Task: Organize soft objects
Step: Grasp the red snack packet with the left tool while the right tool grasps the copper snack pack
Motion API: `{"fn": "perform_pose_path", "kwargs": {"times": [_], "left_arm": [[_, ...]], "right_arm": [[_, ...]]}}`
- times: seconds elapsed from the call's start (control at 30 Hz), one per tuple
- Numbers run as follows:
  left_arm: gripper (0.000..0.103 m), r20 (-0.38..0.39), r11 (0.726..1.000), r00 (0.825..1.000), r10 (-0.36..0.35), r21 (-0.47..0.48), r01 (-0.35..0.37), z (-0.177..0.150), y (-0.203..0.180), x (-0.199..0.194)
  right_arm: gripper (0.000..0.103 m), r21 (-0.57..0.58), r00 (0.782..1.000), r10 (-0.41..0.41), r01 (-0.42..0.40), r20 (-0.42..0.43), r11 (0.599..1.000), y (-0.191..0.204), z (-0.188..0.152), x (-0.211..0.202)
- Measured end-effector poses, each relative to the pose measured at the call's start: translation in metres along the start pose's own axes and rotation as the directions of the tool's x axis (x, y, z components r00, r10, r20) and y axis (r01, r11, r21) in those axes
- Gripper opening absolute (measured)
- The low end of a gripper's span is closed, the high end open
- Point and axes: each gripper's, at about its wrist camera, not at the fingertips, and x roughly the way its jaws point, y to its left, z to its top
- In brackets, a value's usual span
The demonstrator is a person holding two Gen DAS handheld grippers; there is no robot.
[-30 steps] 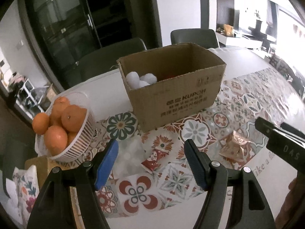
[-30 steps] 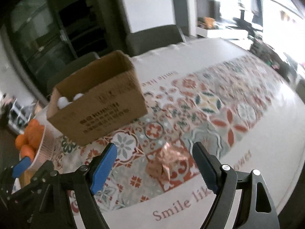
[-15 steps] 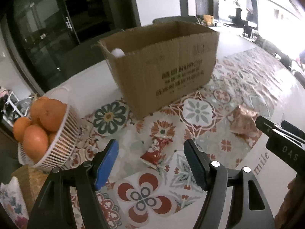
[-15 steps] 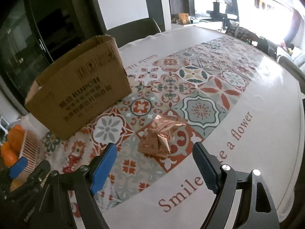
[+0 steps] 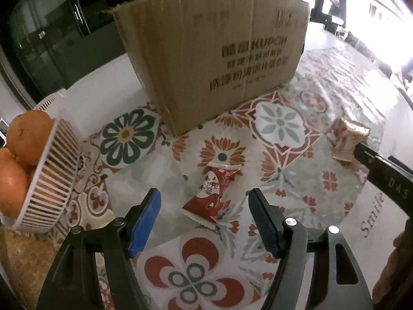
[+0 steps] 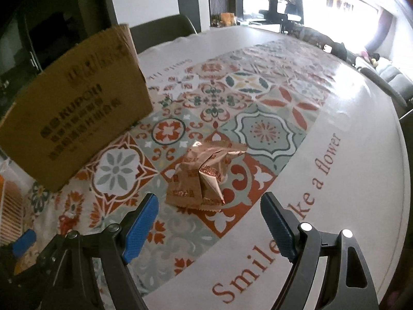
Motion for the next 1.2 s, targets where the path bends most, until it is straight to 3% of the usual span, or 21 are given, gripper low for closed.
{"fn": "perform_pose_path", "kwargs": {"times": [0.43, 0.63, 0.7, 0.87, 0.97, 1.13, 1.2], "left_arm": [[0.064, -0.05, 0.999, 0.998, -0.042, -0.001, 0.042, 0.01, -0.004, 0.035], [0.043, -0.05, 0.995, 0.994, -0.093, -0.042, 0.091, 0.014, 0.002, 0.04], [0.024, -0.047, 0.993, 0.994, -0.102, -0.057, 0.099, 0.014, 0.004, 0.039], [0.022, -0.055, 0.991, 0.995, -0.084, -0.105, 0.078, 0.014, 0.003, 0.038], [0.022, -0.06, 0.988, 0.995, -0.077, -0.142, 0.068, 0.015, 0.0, 0.037], [0.022, -0.066, 0.974, 0.996, -0.061, -0.22, 0.045, 0.014, -0.007, 0.035], [0.022, -0.068, 0.965, 0.996, -0.065, -0.257, 0.045, 0.013, -0.01, 0.034]], "right_arm": [[0.082, 0.025, 0.998, -0.045, 0.046, -0.037, 0.999, -0.001, 0.012, 0.035], [0.082, 0.008, 0.997, 0.015, -0.014, -0.07, 1.0, 0.004, 0.019, 0.049], [0.082, 0.01, 0.996, 0.037, -0.036, -0.077, 0.999, 0.005, 0.022, 0.052], [0.082, -0.005, 0.996, 0.054, -0.055, -0.072, 0.998, 0.006, 0.026, 0.056], [0.079, -0.011, 0.995, 0.075, -0.076, -0.065, 0.997, 0.003, 0.029, 0.057], [0.059, -0.077, 0.994, 0.087, -0.092, -0.069, 0.993, 0.0, 0.034, 0.06], [0.057, -0.088, 0.993, 0.095, -0.102, -0.073, 0.991, -0.002, 0.036, 0.06]]}}
